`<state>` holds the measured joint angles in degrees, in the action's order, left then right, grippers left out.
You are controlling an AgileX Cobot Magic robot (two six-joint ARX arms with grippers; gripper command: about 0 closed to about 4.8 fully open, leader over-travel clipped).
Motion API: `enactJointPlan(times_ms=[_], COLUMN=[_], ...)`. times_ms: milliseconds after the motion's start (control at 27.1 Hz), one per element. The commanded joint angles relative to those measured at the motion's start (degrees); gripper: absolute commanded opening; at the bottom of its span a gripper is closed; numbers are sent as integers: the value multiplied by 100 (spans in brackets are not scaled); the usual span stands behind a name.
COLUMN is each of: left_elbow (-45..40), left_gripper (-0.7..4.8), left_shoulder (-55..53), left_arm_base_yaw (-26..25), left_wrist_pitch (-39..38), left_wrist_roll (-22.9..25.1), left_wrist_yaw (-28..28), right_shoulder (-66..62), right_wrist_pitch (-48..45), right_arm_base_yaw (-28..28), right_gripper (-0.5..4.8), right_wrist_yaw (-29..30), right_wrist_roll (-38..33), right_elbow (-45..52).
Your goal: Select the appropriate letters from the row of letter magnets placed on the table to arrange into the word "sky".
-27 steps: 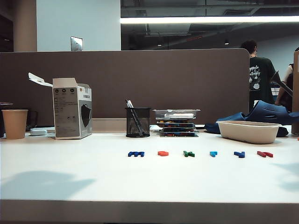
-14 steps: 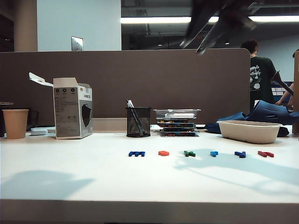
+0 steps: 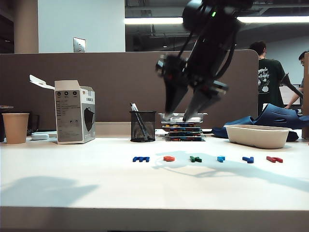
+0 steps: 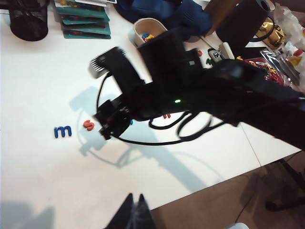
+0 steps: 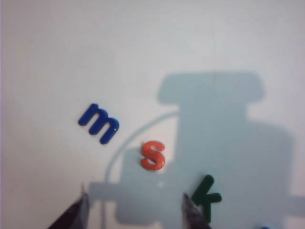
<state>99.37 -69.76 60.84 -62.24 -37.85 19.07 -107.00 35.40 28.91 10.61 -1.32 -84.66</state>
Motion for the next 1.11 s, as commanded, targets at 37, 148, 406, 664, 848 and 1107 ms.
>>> enactJointPlan(times_ms=[37, 148, 406, 664, 848, 1107], left_elbow=[13, 13, 13, 13, 13, 13], left_gripper=[-5, -5, -5, -5, -5, -5], left_shoulder=[13, 13, 13, 13, 13, 13], left_arm_base_yaw=[0, 0, 2, 0, 2, 0], left_wrist_pitch=[61, 59, 61, 59, 61, 59], left_wrist_roll=[-11, -11, -11, -11, -11, -11], left_wrist_yaw=[22, 22, 22, 22, 22, 22], right_shoulder=[-177, -350, -638, -807, -927, -1235], right_wrist_pitch=[-57, -55, -92, -223, -304, -70], right_arm_base_yaw=[131, 223, 264, 271, 282, 293], right_gripper=[244, 244, 244, 244, 244, 243], right_wrist_yaw=[-328, -562, -831, -791, -728, -599], right_wrist_roll=[278, 424, 461, 461, 461, 457], right_elbow=[-33, -35, -101, -127, -149, -474])
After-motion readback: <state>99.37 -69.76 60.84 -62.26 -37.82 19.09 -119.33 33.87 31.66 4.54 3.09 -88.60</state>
